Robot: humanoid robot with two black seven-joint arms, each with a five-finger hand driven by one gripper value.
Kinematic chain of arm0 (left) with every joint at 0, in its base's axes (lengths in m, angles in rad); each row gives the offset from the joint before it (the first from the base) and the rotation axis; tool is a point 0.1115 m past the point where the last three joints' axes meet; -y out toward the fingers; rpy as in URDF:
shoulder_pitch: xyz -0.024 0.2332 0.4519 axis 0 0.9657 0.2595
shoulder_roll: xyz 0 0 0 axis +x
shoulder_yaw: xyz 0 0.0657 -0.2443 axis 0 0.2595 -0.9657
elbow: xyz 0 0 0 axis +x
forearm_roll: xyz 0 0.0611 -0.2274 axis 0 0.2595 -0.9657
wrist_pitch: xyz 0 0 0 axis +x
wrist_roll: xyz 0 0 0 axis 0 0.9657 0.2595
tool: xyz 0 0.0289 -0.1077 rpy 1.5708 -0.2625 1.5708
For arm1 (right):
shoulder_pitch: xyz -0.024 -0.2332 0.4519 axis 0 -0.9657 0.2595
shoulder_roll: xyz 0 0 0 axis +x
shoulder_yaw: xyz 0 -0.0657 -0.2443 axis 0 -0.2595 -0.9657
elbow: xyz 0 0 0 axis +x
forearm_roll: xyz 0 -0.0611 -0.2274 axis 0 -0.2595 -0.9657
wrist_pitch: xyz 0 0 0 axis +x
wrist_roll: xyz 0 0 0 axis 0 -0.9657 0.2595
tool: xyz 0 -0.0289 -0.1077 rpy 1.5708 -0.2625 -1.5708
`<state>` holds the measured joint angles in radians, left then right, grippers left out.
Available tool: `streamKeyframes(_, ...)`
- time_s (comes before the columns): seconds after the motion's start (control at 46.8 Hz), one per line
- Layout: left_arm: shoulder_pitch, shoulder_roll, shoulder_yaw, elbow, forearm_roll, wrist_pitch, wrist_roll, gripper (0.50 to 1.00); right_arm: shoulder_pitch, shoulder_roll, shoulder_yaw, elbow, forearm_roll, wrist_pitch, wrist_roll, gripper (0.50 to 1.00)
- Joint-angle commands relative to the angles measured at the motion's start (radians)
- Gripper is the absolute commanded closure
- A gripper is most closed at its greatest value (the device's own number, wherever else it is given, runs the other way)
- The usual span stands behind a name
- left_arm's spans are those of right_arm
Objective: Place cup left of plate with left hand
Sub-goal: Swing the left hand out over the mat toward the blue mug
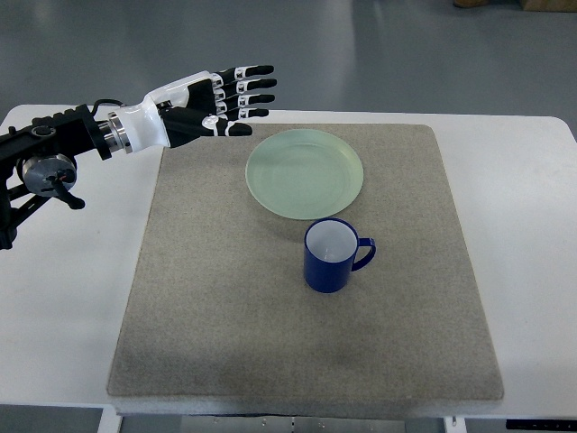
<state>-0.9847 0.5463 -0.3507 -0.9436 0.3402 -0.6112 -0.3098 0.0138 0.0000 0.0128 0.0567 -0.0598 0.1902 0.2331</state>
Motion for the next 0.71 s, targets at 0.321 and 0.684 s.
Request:
streamKeyframes(0.321, 0.092, -0.002, 0.002, -0.055, 0.123, 0.000, 0.000, 0.506, 0.000, 0.000, 0.001, 0.000, 0.000, 0.000, 0.000, 0.568)
streamKeyframes(0.684, 0.152, 0.003, 0.001, -0.130, 0.224, 0.000, 0.000, 0.506, 0.000, 0.000, 0.001, 0.000, 0.000, 0.000, 0.000, 0.568)
